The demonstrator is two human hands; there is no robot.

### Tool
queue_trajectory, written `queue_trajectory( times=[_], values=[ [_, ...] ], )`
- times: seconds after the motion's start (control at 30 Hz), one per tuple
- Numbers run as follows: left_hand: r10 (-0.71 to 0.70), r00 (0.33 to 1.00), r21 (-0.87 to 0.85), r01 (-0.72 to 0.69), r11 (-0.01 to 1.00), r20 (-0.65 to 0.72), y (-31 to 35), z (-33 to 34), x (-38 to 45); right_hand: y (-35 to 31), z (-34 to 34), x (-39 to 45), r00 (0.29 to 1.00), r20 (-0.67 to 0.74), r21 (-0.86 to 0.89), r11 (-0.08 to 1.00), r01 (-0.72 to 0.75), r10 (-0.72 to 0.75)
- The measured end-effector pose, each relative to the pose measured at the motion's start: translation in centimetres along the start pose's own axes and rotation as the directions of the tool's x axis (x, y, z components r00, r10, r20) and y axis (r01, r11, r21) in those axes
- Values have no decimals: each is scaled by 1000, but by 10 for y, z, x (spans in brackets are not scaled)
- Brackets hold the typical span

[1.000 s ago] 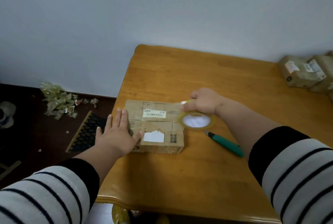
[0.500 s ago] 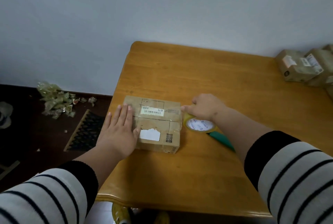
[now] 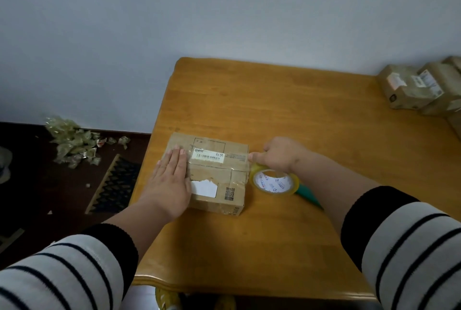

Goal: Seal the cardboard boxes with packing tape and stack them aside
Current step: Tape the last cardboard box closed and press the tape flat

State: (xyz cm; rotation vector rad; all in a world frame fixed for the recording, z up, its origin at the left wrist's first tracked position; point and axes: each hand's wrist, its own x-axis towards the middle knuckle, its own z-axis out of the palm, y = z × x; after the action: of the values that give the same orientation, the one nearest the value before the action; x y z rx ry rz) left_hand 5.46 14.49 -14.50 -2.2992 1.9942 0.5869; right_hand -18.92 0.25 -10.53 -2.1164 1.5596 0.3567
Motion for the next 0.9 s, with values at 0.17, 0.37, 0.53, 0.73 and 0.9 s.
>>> queue_trajectory(
  times=[0.17, 0.37, 0.53, 0.73, 0.9],
  values=[
    [-9, 1000, -12, 9, 1000, 3, 1, 0, 1, -1, -1, 1, 1000, 31, -38, 999, -1, 2],
    [-2, 1000, 22, 2, 1000, 24, -1, 0, 3, -1, 9, -1, 999, 52, -43, 999, -5, 7],
    [7, 999, 41, -9, 999, 36, 0, -1, 3, 0, 13, -2, 998, 66, -32, 999, -21, 23],
    [-13, 999, 94, 10, 996, 37, 5, -1, 3, 1, 22, 2, 997, 68, -69, 997, -22, 27],
    [-7, 999, 221, 15, 975, -34, 18, -5, 7, 4, 28, 4, 997, 82, -89, 996, -11, 18]
  ],
)
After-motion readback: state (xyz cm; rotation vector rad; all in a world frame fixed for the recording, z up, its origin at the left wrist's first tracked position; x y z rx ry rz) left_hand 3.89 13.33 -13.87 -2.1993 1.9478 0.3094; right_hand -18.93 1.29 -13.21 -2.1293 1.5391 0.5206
